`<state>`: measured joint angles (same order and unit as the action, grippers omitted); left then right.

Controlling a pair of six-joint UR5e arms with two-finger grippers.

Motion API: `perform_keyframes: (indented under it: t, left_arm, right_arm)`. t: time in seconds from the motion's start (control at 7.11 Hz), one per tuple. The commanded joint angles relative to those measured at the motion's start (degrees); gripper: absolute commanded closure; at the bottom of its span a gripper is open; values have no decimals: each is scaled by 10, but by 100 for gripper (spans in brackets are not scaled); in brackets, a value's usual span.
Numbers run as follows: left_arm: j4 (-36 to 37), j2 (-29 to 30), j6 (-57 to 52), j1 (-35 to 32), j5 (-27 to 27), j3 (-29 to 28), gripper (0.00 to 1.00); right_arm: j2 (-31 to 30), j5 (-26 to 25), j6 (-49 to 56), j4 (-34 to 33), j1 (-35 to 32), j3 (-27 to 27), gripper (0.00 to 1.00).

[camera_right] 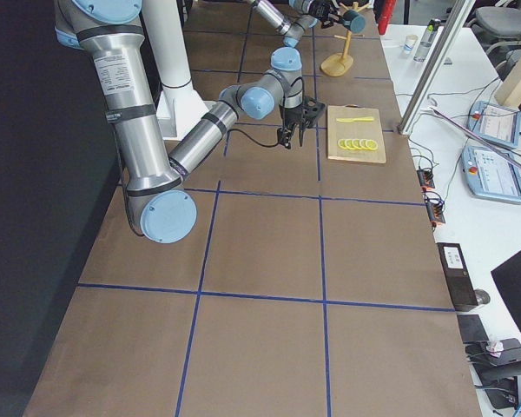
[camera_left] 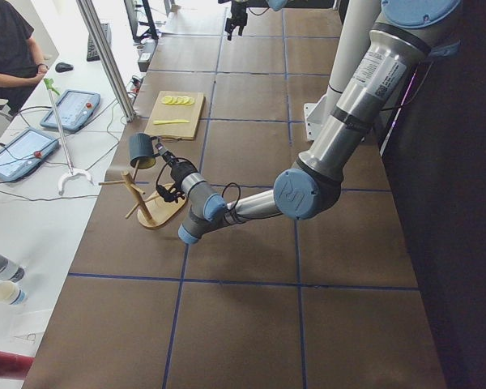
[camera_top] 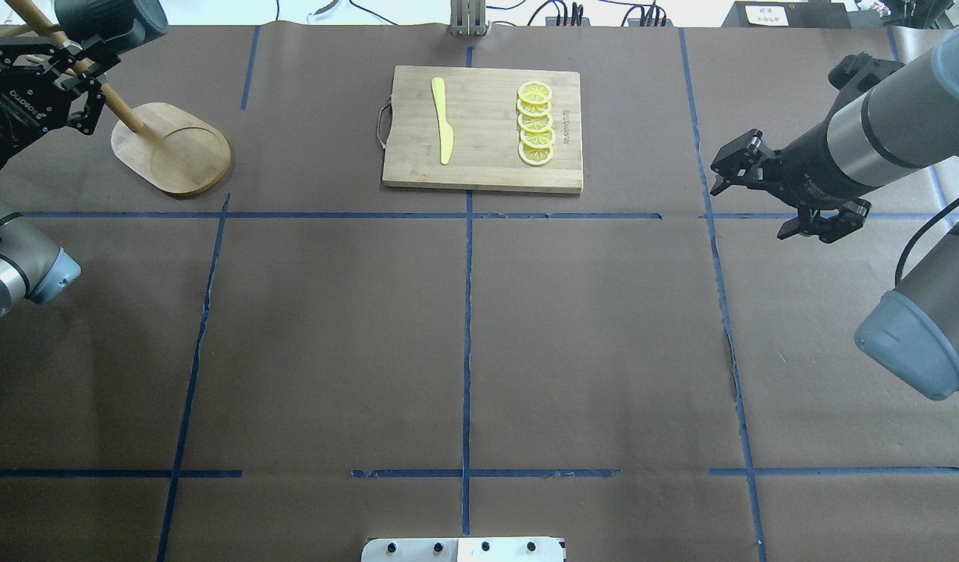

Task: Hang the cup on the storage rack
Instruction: 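Hook the mug handle over a rack peg with the left gripper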

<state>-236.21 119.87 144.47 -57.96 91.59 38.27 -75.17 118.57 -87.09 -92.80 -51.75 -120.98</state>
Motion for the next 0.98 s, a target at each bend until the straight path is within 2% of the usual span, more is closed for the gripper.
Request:
perform_keyframes:
  t: [0.0,0.84]
  left_arm:
    - [-47,1,3,0,0,-46,100]
    - [-69,4,3,1,0,-79,98]
  right_arm:
    - [1,0,0,0,2,0,1]
    - [1,0,-2,0,5,0,1]
